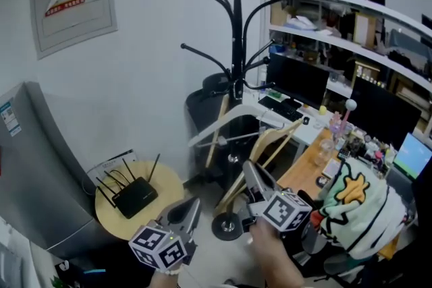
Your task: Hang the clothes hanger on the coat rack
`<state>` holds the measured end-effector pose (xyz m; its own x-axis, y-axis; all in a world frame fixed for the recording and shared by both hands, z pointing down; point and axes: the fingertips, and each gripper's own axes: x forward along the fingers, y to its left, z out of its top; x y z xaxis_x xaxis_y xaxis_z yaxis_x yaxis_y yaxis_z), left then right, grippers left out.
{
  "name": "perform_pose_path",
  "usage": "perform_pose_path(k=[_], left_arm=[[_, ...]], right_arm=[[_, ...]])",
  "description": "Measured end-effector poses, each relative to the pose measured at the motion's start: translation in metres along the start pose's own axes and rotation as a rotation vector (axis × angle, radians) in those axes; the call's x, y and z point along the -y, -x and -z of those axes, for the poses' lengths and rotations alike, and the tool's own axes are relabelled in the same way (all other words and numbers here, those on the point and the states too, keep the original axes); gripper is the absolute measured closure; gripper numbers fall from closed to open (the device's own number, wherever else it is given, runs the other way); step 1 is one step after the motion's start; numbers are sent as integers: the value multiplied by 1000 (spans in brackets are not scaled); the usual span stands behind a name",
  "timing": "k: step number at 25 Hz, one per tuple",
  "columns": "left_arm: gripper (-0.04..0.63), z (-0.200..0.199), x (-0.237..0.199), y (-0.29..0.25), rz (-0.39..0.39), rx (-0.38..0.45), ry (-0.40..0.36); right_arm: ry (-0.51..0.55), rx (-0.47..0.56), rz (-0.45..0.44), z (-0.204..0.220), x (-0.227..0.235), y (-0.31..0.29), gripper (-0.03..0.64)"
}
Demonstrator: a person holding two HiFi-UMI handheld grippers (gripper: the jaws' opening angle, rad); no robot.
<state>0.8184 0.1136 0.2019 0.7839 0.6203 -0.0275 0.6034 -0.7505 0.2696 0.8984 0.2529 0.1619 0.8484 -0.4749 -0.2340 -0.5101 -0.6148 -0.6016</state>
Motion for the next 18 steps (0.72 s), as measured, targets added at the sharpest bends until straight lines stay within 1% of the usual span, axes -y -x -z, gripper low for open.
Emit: perform_pose_path(k=[5,10,14,18], left_arm=[[597,-11,-3,-26,25,4,-10],[597,-19,-22,-46,50,-6,-10],[597,-28,-33,-59,112,-6,-2],[597,-30,-44,-67,187,-27,-8]], right_arm=[[16,11,11,-12,14,-17,497],[40,38,39,-21,18,-39,497],[51,76,57,-21,20,-57,497],[68,93,87,-17,23,-76,497]])
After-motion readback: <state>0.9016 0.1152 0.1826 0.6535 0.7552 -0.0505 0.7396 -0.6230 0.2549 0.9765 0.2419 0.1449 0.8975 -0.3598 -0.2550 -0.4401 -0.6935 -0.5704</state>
